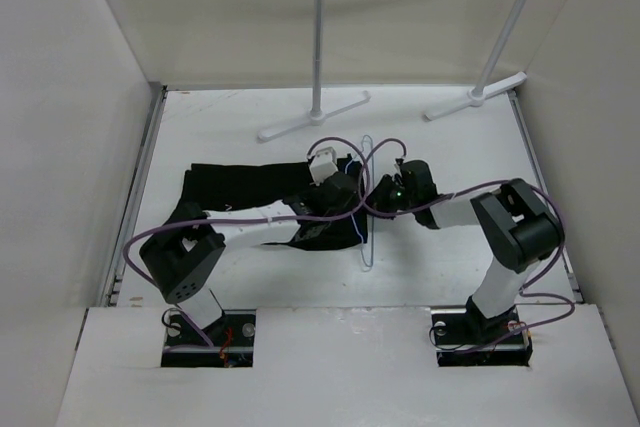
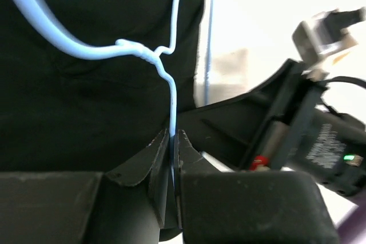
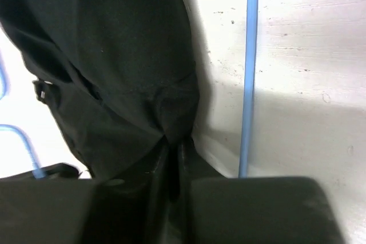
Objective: Place the trousers on the hanger
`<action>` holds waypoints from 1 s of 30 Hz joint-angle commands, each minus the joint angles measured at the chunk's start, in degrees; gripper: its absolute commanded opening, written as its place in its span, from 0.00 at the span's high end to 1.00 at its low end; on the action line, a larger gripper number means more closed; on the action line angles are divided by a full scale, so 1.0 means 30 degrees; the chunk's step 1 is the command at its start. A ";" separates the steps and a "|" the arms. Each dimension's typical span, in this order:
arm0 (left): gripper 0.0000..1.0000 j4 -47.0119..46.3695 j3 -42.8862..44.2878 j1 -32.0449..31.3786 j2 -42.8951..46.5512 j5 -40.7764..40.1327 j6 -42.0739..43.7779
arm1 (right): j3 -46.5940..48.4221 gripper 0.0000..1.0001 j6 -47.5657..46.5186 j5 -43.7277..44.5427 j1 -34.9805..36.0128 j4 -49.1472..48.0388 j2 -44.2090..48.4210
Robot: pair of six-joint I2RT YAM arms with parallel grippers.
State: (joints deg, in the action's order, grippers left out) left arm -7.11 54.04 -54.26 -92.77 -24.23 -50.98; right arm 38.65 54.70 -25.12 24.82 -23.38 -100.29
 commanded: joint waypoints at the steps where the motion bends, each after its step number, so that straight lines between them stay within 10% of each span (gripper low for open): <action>1: 1.00 -0.0060 -0.0552 0.0172 0.0836 -0.0682 -0.0086 | -0.0255 0.90 0.0837 0.0228 -0.0405 -0.1492 0.0906; 30: 1.00 0.2312 -0.5800 0.4217 0.6988 -0.2675 0.0762 | -0.3012 0.93 0.0694 0.1723 -0.6061 0.3339 0.7241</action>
State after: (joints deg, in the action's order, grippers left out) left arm -1.08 35.55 -41.17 -73.91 -30.26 -50.06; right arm 29.15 57.78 -22.02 6.74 -12.49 -77.62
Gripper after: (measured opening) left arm 0.043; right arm 0.076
